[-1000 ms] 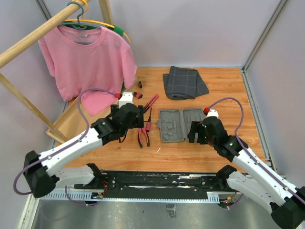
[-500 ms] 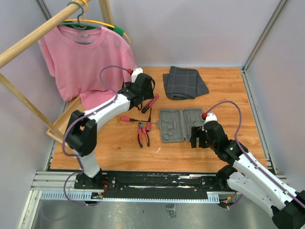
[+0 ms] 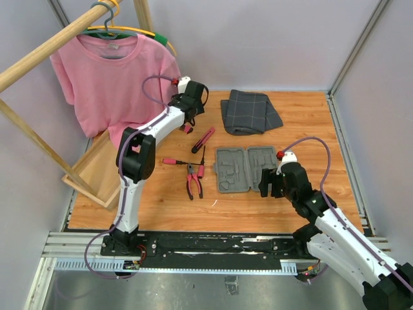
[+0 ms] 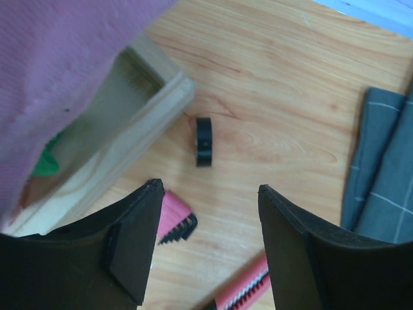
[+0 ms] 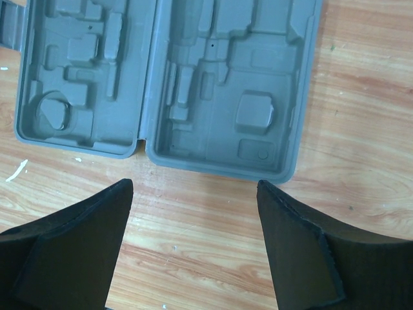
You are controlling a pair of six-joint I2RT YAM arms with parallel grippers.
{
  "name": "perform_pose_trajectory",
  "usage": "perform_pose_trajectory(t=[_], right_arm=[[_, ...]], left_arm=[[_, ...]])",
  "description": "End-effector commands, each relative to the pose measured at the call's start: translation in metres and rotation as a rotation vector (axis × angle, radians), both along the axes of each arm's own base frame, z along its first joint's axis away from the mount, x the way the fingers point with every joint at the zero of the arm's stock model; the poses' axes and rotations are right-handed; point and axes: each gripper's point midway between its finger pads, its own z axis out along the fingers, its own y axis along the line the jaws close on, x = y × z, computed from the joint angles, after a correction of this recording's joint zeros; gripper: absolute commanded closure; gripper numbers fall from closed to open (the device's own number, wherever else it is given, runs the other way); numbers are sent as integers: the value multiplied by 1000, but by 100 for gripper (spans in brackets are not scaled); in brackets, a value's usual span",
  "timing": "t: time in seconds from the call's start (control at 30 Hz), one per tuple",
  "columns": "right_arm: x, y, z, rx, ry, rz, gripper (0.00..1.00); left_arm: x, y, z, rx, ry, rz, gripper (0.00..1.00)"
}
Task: Sort the tools into containers
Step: Pick up the engineering item from the center of the board.
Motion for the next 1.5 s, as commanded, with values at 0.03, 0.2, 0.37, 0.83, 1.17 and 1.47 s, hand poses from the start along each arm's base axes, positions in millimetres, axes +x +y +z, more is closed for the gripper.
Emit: perform_pose_trajectory(t=[0.03,0.2,0.37,0.83,1.17,1.47], right_arm=[[4,3,-1,27,-3,26,22],[5,2,-3,27,8,23,22],[4,1,-4,27,8,20,22],[4,3,-7,26,24,31,22],[3,3,-7,25,25,35,22],[4,3,2,39,3,26,21]], left_arm=[[20,14,-15,-27,3,39,37],[26,11,-37,-21,27,32,41],[30,9,-49,-31,39,23,44],[40,12,-62,-11,43,19,62],[40,14,-53,6,26,7,86],[14,11,8,-40,-47,-31,99]])
